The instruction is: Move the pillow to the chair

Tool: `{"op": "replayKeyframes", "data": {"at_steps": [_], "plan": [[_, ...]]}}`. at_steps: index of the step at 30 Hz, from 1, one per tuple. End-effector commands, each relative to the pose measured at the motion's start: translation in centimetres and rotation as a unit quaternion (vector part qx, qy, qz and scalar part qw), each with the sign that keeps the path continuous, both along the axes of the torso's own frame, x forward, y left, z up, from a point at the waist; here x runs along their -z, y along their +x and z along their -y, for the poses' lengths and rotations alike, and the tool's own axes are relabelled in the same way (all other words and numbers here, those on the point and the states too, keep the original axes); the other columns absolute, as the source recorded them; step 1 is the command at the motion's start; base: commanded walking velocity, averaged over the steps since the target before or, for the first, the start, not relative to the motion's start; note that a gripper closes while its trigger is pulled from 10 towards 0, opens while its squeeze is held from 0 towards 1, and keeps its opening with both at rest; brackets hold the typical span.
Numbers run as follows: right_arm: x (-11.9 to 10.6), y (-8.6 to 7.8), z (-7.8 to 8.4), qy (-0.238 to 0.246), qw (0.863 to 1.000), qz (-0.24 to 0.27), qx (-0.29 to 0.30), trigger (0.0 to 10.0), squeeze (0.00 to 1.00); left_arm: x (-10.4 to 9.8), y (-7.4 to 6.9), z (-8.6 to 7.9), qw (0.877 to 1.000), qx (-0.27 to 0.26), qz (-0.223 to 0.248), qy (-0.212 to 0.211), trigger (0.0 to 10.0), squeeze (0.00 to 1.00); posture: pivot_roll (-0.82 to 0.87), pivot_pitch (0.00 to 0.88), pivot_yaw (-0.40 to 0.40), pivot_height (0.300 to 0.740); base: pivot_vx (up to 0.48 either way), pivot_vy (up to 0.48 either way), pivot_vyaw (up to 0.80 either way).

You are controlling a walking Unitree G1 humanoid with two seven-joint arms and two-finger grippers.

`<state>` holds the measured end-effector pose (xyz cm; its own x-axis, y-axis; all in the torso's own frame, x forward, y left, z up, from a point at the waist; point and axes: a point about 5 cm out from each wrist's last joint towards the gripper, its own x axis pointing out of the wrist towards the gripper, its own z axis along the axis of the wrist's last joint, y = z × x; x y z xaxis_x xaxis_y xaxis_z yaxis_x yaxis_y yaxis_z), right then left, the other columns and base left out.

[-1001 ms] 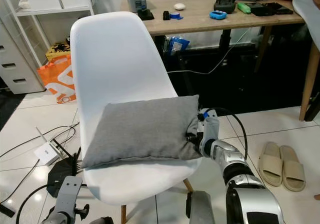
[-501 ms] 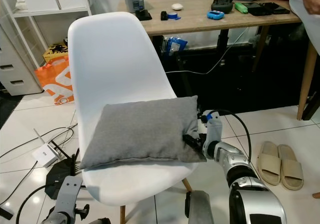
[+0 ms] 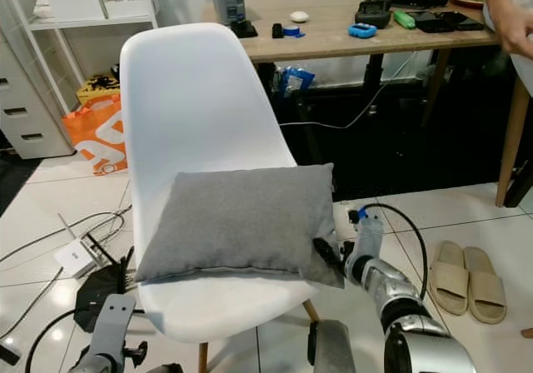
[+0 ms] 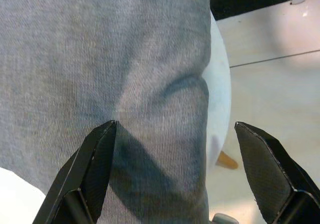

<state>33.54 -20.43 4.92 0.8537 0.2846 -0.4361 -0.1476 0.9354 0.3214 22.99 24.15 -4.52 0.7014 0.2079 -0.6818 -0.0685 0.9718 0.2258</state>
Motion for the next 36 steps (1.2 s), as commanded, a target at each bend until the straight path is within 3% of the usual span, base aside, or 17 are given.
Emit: {"op": "replayKeyframes", "data": {"at_steps": [1,11,36], "plan": [[1.6,-1.1,-0.6,0.015,1.000,-0.026,0.001,10.0,0.00,0.4,-0.5,0.0,1.000,-0.016,-0.013,-0.007,10.0,0.00,-0.11,0.048,0.005,0.473,0.000,0.000,0.00],[3.8,-3.0,-0.2,0.006,0.998,-0.067,0.022,10.0,0.00,0.3,-0.4,0.1,0.999,-0.035,-0.007,-0.022,10.0,0.00,-0.11,0.049,-0.004,0.518,0.000,0.000,0.00],[2.6,-1.9,-0.2,0.004,0.999,-0.045,0.020,10.0,0.00,0.0,0.2,0.2,0.999,-0.040,0.001,-0.031,10.0,0.00,-0.11,0.062,-0.009,0.608,0.000,0.000,0.00]]}}
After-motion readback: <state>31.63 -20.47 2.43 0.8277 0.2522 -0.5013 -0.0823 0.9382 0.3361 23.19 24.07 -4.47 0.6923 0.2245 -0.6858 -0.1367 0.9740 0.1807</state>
